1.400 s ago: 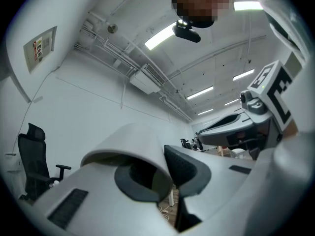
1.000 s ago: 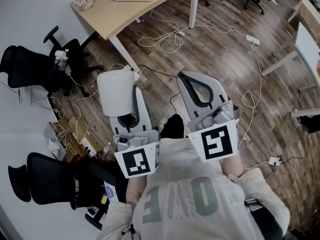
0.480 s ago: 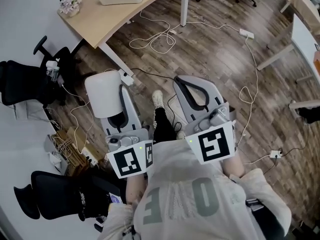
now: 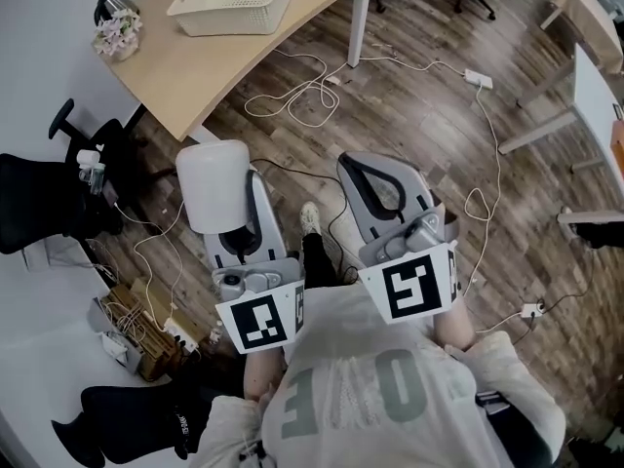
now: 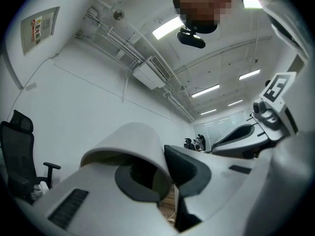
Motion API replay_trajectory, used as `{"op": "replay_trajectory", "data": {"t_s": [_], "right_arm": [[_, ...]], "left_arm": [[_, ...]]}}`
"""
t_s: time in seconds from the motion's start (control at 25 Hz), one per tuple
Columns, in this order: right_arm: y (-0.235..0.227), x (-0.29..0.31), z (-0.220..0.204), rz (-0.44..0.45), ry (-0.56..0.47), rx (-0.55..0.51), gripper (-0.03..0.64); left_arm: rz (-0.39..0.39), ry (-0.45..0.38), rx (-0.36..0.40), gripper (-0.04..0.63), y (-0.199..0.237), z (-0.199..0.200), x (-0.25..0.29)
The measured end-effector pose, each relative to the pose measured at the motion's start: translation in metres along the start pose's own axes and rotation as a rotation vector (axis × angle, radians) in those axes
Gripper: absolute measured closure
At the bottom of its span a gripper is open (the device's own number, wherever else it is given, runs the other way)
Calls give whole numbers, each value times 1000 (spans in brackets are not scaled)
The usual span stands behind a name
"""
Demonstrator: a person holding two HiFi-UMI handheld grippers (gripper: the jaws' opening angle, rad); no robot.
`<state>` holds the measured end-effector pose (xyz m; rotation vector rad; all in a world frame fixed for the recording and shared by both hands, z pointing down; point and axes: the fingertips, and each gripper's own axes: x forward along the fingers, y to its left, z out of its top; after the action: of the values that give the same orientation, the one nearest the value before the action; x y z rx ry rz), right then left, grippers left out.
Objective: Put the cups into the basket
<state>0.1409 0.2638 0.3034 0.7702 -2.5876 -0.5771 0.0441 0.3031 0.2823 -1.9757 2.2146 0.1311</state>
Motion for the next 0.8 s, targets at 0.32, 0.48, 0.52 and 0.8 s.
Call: {"op": "replay_trajectory", "data": {"t_s": [0.32, 0.48, 0.52, 0.8], "right_arm": [[-37, 115, 30, 19, -1, -33, 620], [-47, 172, 43, 24, -10, -53, 620], [-49, 185, 45, 22, -9, -54, 620], [-64, 246, 48, 19, 4, -50, 620]], "left_arm": [[27, -6, 0, 548, 77, -6, 91], [39, -12, -6, 548, 117, -14, 133], [37, -14, -4, 548, 126, -15, 142], [29, -16, -3, 548, 162, -27, 197]]}}
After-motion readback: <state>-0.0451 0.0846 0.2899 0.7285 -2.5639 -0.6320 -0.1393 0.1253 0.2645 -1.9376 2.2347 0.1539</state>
